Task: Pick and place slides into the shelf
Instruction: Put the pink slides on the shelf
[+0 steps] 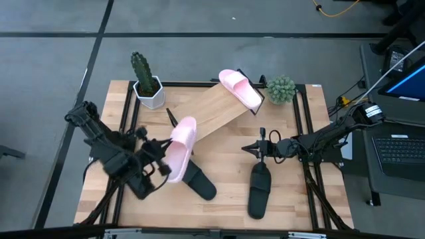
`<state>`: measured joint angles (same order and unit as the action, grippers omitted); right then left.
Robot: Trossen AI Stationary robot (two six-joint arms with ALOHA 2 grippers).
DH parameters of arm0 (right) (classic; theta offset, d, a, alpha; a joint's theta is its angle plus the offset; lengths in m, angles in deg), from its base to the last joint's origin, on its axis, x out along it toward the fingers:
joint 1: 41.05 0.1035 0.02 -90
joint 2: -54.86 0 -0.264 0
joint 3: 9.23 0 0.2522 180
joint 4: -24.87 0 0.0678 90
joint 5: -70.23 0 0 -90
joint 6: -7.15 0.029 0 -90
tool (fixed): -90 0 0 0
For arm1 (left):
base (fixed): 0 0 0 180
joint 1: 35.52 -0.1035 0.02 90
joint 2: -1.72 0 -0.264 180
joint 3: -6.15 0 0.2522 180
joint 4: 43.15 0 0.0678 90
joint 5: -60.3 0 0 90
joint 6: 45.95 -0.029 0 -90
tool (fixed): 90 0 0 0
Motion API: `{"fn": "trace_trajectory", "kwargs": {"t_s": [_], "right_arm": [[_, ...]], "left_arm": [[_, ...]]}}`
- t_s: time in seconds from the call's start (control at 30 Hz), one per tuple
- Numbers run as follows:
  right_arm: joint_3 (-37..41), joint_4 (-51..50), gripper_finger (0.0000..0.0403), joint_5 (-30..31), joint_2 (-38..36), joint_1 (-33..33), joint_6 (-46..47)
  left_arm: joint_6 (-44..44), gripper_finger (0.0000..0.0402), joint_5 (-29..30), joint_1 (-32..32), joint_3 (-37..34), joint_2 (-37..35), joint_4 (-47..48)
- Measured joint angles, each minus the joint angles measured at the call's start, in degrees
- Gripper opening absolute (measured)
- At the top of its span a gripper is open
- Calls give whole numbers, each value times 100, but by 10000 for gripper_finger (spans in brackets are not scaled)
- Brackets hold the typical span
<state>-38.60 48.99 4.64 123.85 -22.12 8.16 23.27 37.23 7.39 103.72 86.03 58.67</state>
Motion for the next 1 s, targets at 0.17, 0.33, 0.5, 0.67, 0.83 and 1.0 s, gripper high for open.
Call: {"fn": "trace_trajectory", "kwargs": {"t_s": [0.17, 0.33, 0.5, 0.67, 0.83, 1.0], "right_arm": [[0, 2, 14, 0, 0, 2, -20], [0, 180, 14, 2, 0, -1, -143], [-1, 860, 14, 5, 1, 2, -504], [-219, 1255, 14, 9, 0, 1, -1159], [-674, 1179, 14, 4, 0, 2, -1675], [-1296, 622, 14, 2, 0, 2, -1985]], "left_arm": [[-679, 0, -21, -535, 0, 0, -392], [-1026, 0, 89, -994, 0, 0, -671], [-1457, 0, 337, -1407, 0, 0, -1017], [-2102, 0, 353, -1746, 0, 0, -1540], [-2705, 0, 353, -2031, 0, 0, -2101], [-3165, 0, 322, -2270, 0, 0, -2461]]}}
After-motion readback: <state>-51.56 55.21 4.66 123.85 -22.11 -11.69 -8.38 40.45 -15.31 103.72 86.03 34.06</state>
